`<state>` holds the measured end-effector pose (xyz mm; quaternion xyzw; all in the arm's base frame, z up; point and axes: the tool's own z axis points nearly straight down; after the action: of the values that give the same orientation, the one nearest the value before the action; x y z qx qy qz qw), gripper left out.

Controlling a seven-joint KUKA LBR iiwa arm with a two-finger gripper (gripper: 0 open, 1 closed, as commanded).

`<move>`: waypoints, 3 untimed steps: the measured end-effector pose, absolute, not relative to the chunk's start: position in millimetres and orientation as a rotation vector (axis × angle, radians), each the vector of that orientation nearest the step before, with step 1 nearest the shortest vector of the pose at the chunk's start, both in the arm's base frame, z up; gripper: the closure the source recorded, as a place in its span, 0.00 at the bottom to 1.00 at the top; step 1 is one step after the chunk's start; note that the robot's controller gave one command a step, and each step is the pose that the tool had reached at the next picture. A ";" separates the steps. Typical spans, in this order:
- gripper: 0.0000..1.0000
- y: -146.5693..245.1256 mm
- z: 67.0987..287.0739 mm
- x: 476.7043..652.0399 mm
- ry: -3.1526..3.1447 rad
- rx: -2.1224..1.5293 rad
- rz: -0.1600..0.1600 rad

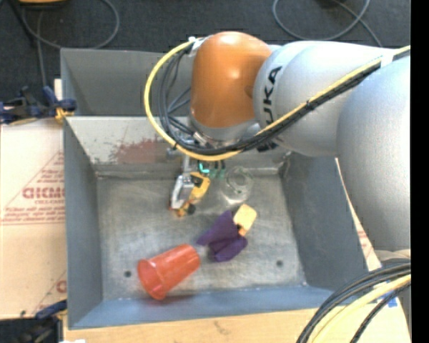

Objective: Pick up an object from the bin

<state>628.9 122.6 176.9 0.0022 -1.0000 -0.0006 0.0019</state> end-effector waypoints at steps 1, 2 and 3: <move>0.00 122.3 181.9 630.4 -3.145 0.004 -0.004; 1.00 67.0 91.1 632.4 -3.133 0.372 -0.024; 1.00 66.9 90.9 632.4 -3.134 0.370 -0.024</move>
Offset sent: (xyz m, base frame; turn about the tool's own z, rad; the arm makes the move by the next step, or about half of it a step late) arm -0.0056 -0.0645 -0.1069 -0.2297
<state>632.4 66.9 90.9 0.1172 -0.9931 -0.0077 -0.0070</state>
